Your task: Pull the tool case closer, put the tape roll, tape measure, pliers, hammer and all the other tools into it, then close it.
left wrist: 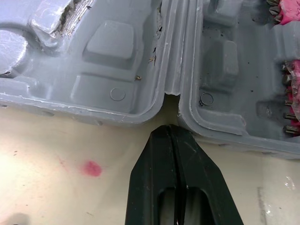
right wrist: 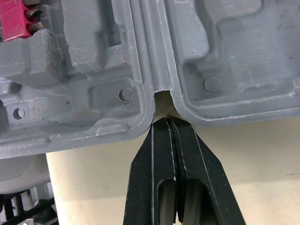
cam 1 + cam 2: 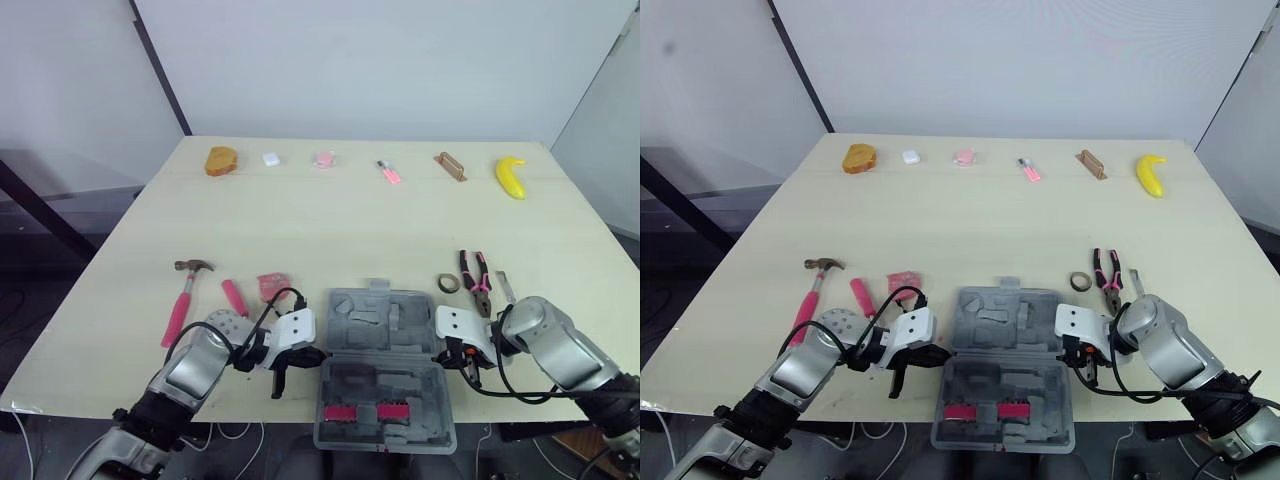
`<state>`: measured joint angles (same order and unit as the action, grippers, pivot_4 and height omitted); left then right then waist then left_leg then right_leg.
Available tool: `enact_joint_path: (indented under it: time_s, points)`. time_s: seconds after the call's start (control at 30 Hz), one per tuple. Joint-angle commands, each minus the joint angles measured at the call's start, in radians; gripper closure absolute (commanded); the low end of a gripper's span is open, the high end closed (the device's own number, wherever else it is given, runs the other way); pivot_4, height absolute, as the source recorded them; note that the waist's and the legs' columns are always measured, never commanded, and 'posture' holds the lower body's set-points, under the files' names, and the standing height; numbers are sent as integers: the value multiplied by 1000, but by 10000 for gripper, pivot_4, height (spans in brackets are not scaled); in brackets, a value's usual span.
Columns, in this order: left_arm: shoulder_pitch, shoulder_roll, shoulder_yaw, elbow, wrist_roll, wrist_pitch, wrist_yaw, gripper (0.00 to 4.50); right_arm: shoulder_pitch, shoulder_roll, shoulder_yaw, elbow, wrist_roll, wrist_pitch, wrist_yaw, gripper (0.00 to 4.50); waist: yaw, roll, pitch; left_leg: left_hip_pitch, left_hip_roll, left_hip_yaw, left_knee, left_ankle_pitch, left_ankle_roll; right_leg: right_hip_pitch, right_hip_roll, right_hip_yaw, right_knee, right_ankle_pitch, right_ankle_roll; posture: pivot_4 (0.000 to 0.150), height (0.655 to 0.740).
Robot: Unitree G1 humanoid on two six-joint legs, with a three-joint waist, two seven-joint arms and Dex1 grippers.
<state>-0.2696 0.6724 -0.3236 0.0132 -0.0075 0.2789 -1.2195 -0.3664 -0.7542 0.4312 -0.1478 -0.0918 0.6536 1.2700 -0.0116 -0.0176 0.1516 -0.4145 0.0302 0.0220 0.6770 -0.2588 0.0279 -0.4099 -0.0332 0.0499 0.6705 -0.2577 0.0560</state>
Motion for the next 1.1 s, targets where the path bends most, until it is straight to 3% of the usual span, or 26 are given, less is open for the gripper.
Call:
enact_joint_path:
  time_s: [0.03,1.1]
  points:
    - [25,12,-22,-9,-2,12,-7,44802,15,-12,16,-19,14,10,-3,45000,0,0,0,0,0,0,0,0,0,0,0,0,0,0,0,1500,7400]
    - [54,14,-35,-40,-6,30,7,44802,20,-44,30,-42,52,29,-13,45000,1,0,0,0,0,0,0,0,0,0,0,0,0,0,0,1500,7400]
